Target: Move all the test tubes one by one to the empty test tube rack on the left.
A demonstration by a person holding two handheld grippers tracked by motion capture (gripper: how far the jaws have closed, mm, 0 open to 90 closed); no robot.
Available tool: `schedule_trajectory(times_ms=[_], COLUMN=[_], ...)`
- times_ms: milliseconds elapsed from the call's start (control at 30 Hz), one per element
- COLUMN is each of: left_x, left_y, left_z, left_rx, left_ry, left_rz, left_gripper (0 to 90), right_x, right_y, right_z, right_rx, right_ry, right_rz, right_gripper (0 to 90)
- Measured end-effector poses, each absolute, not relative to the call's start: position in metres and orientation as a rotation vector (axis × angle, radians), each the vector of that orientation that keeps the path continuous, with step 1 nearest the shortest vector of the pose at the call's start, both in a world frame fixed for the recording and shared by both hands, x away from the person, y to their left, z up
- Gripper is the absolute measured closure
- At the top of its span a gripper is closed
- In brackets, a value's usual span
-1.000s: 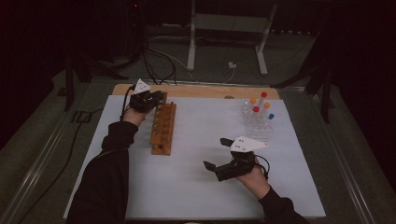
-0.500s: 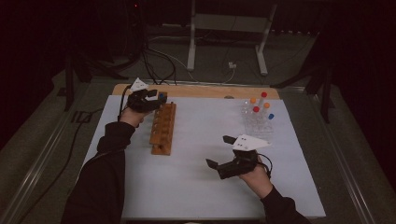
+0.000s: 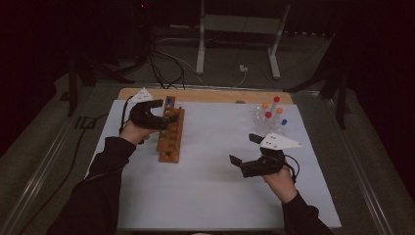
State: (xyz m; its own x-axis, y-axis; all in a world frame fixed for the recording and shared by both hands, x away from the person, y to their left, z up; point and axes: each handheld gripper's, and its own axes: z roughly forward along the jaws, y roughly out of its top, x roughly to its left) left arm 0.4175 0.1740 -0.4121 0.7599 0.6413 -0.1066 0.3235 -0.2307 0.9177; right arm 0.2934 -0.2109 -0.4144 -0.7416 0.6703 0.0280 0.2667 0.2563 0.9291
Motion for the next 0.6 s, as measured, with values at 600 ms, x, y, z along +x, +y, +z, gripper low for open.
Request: schedule_trajectory(times_ms=[600], left_x=[0.344], left_y=[0.180], left_z=[-0.424], left_rx=[1.858], left_ry=[0.621], left_rz=[0.225], left_gripper=[2.3], right_x=[0.303], right_y=[-0.256], right_z=[-0.398], right_rx=[0.985], right_ry=[1.999], right_rz=[1.356], right_gripper=[0.1])
